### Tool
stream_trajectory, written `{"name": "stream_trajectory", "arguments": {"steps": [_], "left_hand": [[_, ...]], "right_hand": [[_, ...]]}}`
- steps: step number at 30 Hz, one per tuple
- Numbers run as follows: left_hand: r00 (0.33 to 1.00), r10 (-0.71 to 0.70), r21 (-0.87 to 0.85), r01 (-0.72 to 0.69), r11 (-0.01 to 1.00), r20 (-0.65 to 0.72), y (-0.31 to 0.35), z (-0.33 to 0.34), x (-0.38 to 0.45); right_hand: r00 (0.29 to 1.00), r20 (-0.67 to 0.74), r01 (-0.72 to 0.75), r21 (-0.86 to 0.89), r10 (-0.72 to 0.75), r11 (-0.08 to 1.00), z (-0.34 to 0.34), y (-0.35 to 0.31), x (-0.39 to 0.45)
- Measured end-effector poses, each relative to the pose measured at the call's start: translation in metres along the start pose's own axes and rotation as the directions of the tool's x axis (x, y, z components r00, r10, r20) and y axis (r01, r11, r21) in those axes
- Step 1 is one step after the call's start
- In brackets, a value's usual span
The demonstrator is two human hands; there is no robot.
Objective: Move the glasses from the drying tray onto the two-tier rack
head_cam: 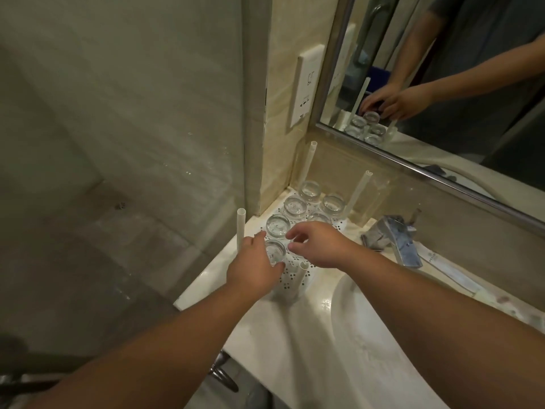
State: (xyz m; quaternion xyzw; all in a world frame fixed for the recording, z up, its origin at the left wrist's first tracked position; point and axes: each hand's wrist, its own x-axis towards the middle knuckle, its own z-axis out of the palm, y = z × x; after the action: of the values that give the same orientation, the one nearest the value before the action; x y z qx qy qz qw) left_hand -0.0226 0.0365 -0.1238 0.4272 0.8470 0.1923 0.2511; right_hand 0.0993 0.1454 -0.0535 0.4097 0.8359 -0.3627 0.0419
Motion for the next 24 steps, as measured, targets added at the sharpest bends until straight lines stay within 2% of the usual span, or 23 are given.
{"name": "stream_trajectory", "arguments": {"steps": [5,11,20,24], "left_hand": [[1.000,-0.005,0.195,0.002,0.981,0.013,0.004,0.005,0.010],[0.998,0.052,0.279,-0.042,0.959,-0.026,0.007,0.008,0.015],[0.992,0.096,0.216,-0.077,0.973,-0.077,0.005,0.000,0.008],[0.986,0.117,0.181,-0.094,0.979,-0.120,0.009,-0.015,-0.003]], "right_hand": [[0.999,0.021,-0.034,0.049,0.033,0.998,0.007,-0.001,-0.001],[0.998,0.033,-0.055,0.076,0.052,0.996,0.006,-0.001,-0.004],[0.994,0.050,-0.108,0.157,0.101,0.982,0.008,0.001,-0.011],[0.991,0.049,-0.135,0.278,0.127,0.951,0.010,0.001,-0.015]]}}
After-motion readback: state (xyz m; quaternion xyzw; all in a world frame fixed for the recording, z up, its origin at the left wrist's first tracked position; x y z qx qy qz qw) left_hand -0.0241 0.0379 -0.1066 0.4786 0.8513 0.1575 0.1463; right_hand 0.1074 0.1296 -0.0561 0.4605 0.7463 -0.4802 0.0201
